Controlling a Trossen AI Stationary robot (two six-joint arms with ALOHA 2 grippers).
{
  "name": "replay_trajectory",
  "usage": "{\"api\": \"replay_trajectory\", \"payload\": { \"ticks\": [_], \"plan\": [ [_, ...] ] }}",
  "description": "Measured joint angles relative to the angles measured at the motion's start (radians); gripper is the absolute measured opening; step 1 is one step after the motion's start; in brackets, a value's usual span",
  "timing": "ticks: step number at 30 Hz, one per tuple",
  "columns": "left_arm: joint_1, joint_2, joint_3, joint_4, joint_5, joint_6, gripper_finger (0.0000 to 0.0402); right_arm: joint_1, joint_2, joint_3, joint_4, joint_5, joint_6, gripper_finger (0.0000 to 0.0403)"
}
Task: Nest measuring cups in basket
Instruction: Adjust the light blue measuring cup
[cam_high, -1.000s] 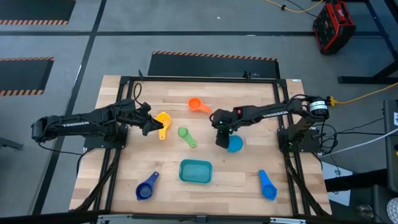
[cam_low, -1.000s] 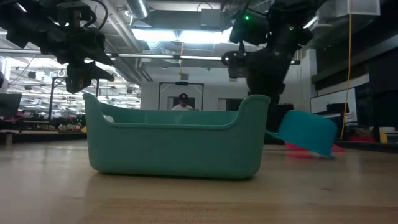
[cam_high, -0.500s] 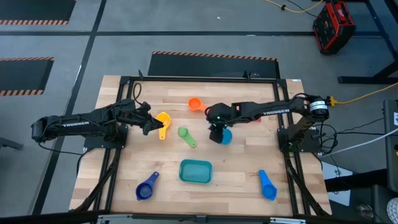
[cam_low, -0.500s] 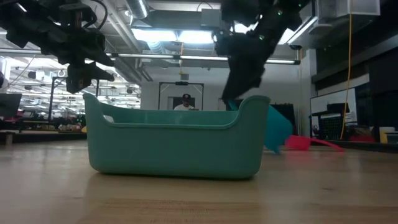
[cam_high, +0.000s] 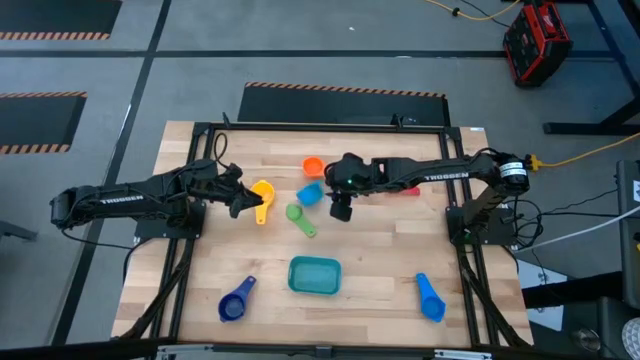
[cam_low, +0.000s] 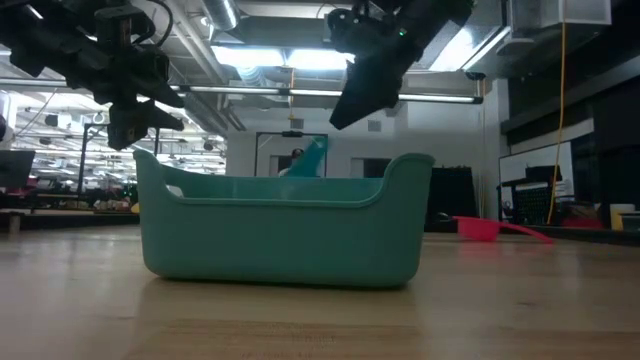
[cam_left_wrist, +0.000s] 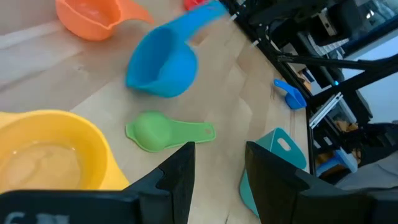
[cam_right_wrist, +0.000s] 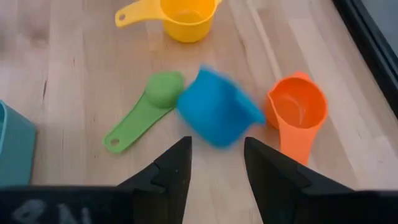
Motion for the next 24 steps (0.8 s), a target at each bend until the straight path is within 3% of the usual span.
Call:
{"api": "replay_trajectory", "payload": {
  "ticks": [24],
  "plan": [
    [0.0, 0.0, 0.0, 0.0, -0.034, 0.045, 0.0133, -0.001, 0.0, 0.0, -0.046, -0.102, 0.023, 0.0152]
  ]
}}
